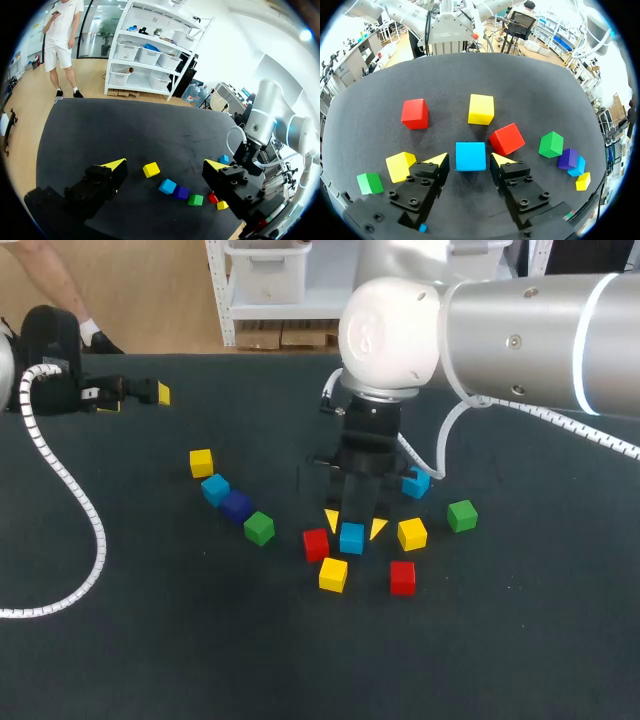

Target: Place the blue cubes, place green cubes on the blue cubes, place the yellow cubes on the green cubes, then place the red cubes on the yellow cubes, and place purple cube on the red cubes.

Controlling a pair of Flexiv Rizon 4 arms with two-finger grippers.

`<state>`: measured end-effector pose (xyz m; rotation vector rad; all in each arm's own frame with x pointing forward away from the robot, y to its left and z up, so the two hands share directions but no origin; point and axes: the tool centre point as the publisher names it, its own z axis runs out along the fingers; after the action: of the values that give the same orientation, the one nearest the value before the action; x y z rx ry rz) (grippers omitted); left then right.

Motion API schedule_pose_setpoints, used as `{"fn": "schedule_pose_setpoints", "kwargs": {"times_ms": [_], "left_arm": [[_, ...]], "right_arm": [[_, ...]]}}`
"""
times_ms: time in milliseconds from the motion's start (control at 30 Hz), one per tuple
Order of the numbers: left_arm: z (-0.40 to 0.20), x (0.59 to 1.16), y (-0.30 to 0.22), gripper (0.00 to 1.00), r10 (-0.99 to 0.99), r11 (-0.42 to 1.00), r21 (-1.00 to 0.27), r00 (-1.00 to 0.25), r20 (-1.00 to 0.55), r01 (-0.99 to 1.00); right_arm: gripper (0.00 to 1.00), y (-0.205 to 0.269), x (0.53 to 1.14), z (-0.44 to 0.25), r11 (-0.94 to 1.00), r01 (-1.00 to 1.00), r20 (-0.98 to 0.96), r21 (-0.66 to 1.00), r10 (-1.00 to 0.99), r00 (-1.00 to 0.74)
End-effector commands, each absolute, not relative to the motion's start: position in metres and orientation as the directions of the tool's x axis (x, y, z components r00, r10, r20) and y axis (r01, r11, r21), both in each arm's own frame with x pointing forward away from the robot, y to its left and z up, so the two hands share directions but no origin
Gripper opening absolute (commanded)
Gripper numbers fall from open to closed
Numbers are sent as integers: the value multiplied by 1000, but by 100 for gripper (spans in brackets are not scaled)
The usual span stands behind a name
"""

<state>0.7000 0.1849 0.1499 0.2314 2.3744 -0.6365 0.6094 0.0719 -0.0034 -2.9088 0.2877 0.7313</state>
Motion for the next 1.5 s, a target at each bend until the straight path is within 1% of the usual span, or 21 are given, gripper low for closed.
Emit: {"fn": "schedule_pose_setpoints", "kwargs": {"times_ms": [33,167,233,300,333,367,633,867,1067,1200,1300,1400,1467,1500], "left_arm": [[150,700,185,100,0,866,-383,-767,-642,321],[150,700,185,100,0,866,-383,-767,-642,321],[150,700,185,100,0,866,-383,-767,-642,321],[150,700,185,100,0,866,-383,-767,-642,321],[150,700,185,100,0,866,-383,-767,-642,321],[150,700,185,100,0,866,-383,-767,-642,321],[150,700,185,100,0,866,-383,-767,-642,321],[150,700,185,100,0,866,-383,-767,-642,321],[150,700,185,100,0,866,-383,-767,-642,321],[150,700,185,100,0,866,-383,-767,-642,321],[150,700,185,100,0,866,-383,-767,-642,321],[150,700,185,100,0,866,-383,-767,-642,321],[150,700,185,100,0,866,-383,-767,-642,321],[150,700,185,100,0,866,-383,-767,-642,321]], "right_arm": [[52,74,610,-5,-975,-212,-484,-71,-152,862],[49,75,610,-7,-975,-209,-486,-68,-151,861],[45,75,610,-9,-976,-208,-487,-66,-151,861],[24,76,610,-9,-976,-208,-488,-64,-152,859],[16,76,610,-9,-976,-209,-489,-63,-153,859],[0,76,610,-9,-975,-212,-490,-61,-155,858],[0,76,611,-5,-967,-252,-483,-39,-203,852],[0,75,619,18,-887,-461,-445,6,-415,793],[0,79,633,30,-744,-667,-476,43,-602,641],[0,83,638,33,-649,-759,-477,48,-683,553],[0,87,639,34,-551,-833,-441,47,-760,478],[0,92,642,30,-412,-910,-399,41,-842,363],[0,96,645,26,-363,-931,-388,40,-864,321],[0,98,646,24,-308,-951,-371,33,-887,274]]}}
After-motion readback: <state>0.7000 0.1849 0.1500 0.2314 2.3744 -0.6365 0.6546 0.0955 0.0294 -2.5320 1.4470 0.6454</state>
